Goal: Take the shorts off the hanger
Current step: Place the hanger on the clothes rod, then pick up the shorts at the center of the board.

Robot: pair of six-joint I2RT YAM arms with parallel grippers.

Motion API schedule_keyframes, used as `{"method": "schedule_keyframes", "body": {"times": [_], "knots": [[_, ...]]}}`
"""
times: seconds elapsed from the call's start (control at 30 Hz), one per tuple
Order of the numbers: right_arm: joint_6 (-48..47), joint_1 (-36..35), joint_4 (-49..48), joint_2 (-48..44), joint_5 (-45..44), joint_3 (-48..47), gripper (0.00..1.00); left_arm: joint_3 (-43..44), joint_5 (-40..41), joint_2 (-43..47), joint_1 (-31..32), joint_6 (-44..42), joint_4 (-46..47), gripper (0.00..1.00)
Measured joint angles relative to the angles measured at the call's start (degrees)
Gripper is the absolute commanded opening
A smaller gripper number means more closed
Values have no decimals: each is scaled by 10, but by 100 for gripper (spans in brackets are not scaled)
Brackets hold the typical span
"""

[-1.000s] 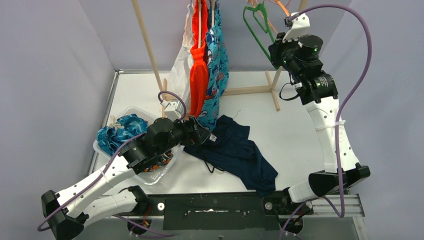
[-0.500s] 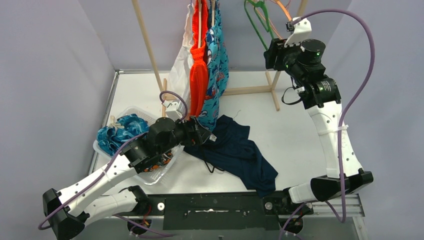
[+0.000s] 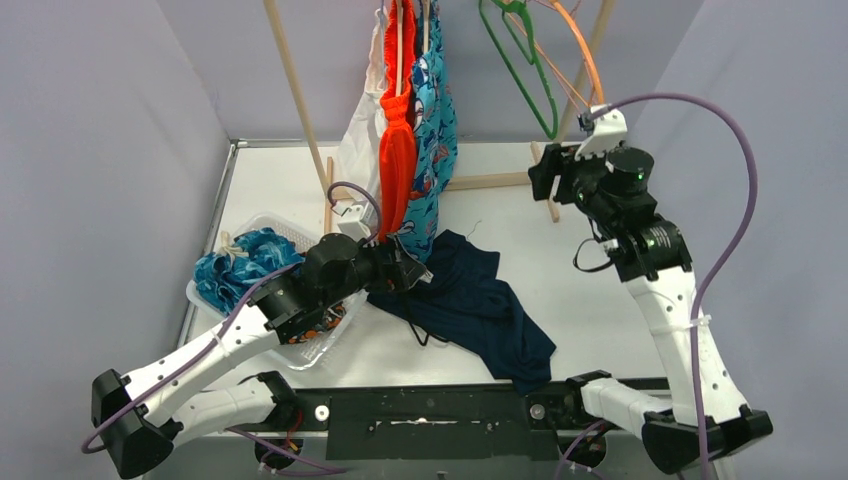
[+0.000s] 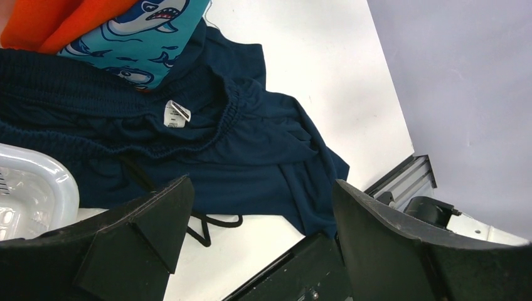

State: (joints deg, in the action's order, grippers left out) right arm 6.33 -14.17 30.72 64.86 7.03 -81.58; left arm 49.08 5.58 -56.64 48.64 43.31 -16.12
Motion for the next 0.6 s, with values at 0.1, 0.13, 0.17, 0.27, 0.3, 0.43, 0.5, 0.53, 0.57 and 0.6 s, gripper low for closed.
{"method": "schedule_keyframes", "body": {"times": [0.1,0.13,0.17,0.27,0.3,0.43,0.5,0.53,0.57,0.6], "knots": [[25,0,-5,-59,2,81,78,-1,-3,-4,0,3,0,81],[36,0,-8,-83,4,115,79,-2,-3,-6,0,5,0,81],[49,0,-9,-106,6,150,80,-4,-4,-7,0,6,0,81],[92,0,-16,-163,29,265,84,-10,-10,-10,0,13,0,81],[106,0,-17,-175,42,299,85,-14,-12,-11,0,15,0,81],[160,-3,-45,-185,106,418,86,-36,-16,-12,0,32,1,81],[177,-16,-70,-176,123,464,86,-55,-15,-14,0,55,8,80],[184,-28,-83,-169,127,483,86,-66,-16,-17,0,68,17,80],[188,-44,-96,-161,126,496,86,-75,-16,-21,1,78,24,80],[192,-63,-115,-151,125,506,86,-84,-15,-31,2,94,30,80]]}}
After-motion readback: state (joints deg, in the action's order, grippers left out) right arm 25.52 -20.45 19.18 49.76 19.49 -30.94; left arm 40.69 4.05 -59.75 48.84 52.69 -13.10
